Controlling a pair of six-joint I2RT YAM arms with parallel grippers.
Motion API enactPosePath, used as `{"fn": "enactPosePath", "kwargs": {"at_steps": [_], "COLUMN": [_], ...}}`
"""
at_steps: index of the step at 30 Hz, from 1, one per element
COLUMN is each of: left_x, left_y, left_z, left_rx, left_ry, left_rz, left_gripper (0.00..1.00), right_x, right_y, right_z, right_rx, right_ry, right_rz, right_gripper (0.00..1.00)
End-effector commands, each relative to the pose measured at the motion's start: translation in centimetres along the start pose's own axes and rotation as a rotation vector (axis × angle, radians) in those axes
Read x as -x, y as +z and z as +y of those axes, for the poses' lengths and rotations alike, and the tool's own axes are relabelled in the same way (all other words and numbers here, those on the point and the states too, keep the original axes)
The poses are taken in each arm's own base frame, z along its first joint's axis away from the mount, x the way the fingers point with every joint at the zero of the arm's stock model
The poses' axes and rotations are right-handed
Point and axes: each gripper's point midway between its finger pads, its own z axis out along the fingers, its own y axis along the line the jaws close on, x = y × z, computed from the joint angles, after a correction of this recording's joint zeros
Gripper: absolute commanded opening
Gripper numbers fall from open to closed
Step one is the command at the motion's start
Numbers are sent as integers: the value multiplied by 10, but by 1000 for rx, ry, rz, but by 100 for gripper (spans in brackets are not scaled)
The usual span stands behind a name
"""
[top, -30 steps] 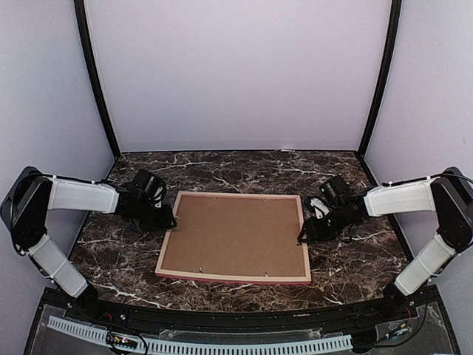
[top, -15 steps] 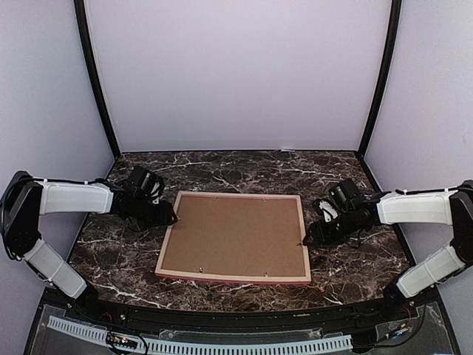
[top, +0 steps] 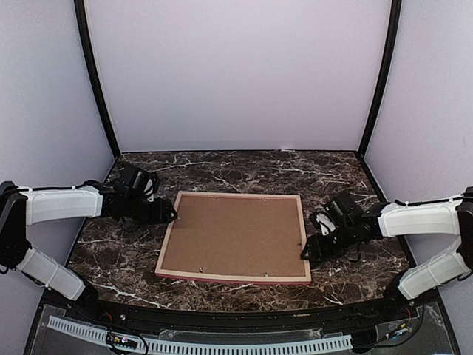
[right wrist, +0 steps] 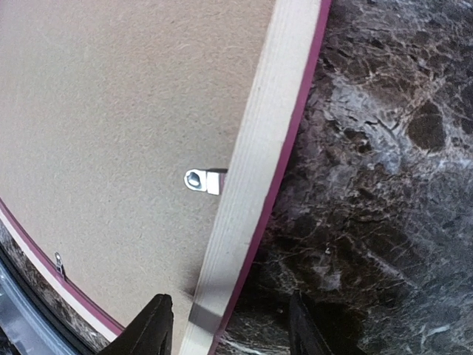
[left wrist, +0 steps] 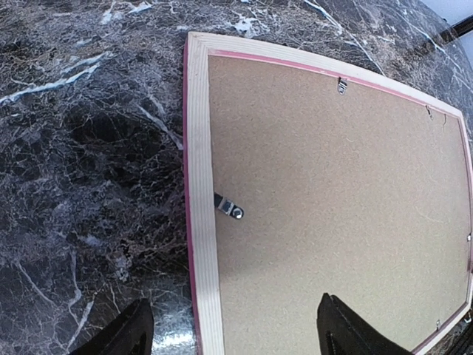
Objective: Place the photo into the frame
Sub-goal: Rotate the photo frame at the center of the board.
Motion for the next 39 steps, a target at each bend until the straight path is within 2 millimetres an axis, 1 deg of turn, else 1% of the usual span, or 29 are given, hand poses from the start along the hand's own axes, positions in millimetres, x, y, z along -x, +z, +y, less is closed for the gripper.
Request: {"fn": "enactPosePath", "kwargs": {"at_steps": [1, 5, 12, 17, 20, 22, 27, 30, 35, 39], "left_x": [0, 0, 1, 0, -2, -6, -13, -19, -28, -31], "left_y": [-11, -16, -23, -32, -35, -38, -47, -53, -52, -48], "left_z": [-6, -14, -33, -56, -70, -79, -95, -105, -110, -111], "left_rx": [-35, -62, -76, -81, -111, -134, -184, -221, -231, -228], "left_ry": [16, 33, 104, 181, 214, 244, 307, 346, 384, 385], "left_rz": [-17, -28, -71, -116, -129, -133, -154, -164, -145, -135], "left_gripper": [80, 81, 82, 83, 83, 83, 83, 83, 83, 83], "right_x": [-2, -2, 5, 7, 12, 19, 41, 59, 83, 93], "right_y": [6, 7, 10, 18, 22, 23, 24, 22, 23, 25], "right_z": [-3, -5, -11, -13, -13, -13, -14, -19, -25, -29], "right_rx": [-47, -90, -166, -178, -194, -203, -210, -215, -219, -224], "right_ry": [22, 24, 34, 16, -2, -13, -23, -17, -17, -20], "right_rz": [-13, -13, -31, -23, -18, -24, -43, -67, -80, -80], "right_gripper": [51, 43, 37, 34, 29, 27, 23, 21, 19, 20]}}
